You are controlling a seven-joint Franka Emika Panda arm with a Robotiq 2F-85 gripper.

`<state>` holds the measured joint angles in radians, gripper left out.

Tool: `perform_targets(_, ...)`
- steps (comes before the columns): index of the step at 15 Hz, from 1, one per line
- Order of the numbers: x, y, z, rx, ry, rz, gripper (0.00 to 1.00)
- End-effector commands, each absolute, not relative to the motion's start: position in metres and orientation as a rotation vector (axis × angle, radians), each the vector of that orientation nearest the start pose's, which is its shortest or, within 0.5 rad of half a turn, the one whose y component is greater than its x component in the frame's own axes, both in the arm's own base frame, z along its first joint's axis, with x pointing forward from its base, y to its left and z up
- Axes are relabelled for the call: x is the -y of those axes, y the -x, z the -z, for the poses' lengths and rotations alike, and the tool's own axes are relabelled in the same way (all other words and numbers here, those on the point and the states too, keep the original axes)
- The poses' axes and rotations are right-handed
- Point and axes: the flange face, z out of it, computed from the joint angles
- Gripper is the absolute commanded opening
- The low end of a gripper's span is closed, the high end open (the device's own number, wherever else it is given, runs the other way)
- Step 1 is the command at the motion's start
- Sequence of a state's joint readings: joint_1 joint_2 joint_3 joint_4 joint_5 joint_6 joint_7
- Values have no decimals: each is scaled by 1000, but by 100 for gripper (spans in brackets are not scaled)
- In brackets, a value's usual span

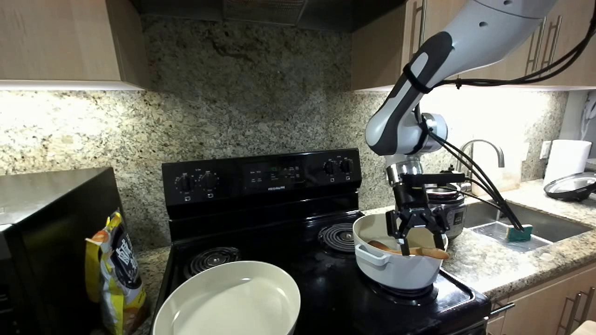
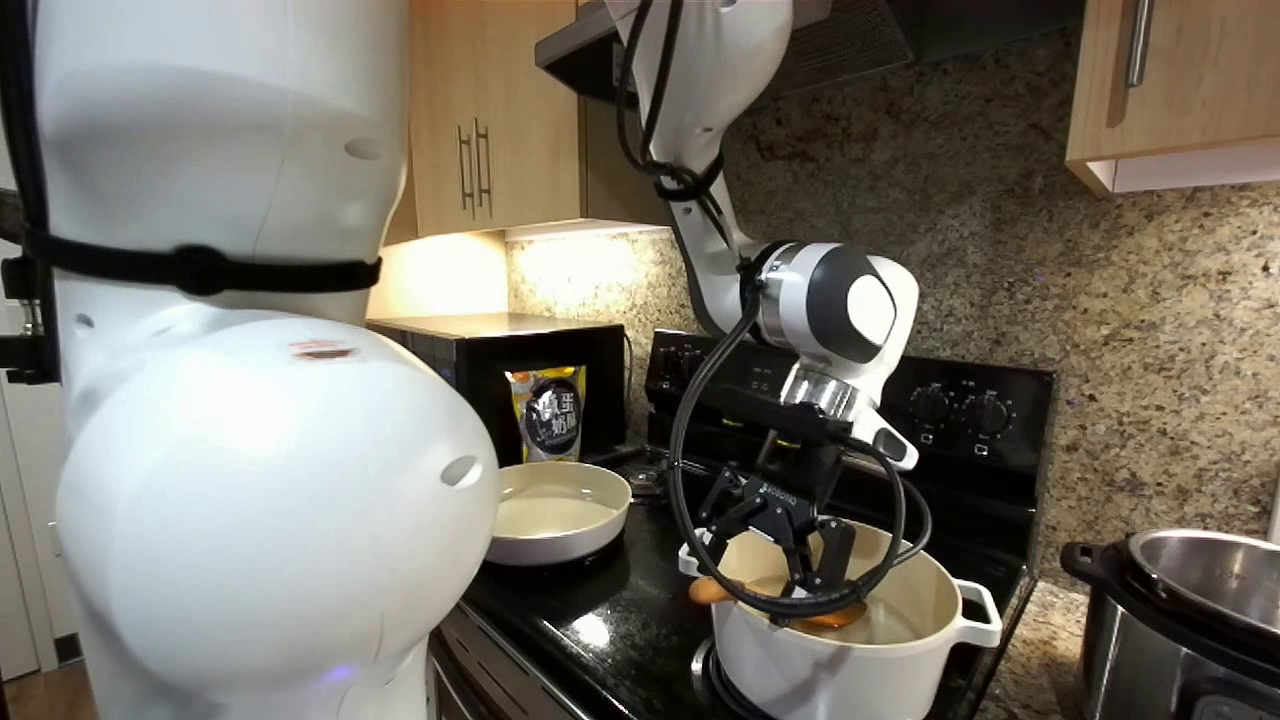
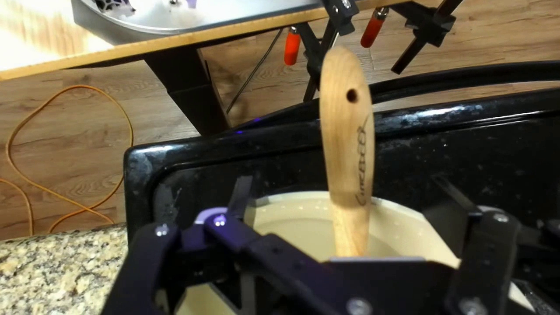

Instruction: Use the spatula to mix the water in the pot

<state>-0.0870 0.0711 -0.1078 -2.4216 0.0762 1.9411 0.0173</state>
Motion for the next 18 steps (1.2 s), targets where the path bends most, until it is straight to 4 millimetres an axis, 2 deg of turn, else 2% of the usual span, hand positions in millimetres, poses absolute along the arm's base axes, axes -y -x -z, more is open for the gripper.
perform_targets(1, 80, -412, -249, -383, 2898, -770, 67)
perform_targets(5, 81, -410, -266, -375, 2906, -730, 42)
perform_targets(8, 79, -408, -270, -362, 2909, -735, 21)
perform_targets(11, 76, -407, -273, -344, 2922, -736, 4)
perform_targets(13, 74, -406, -275, -329, 2921, -748, 8)
perform_targets(18, 74, -404, -282, -300, 2914, -766, 8)
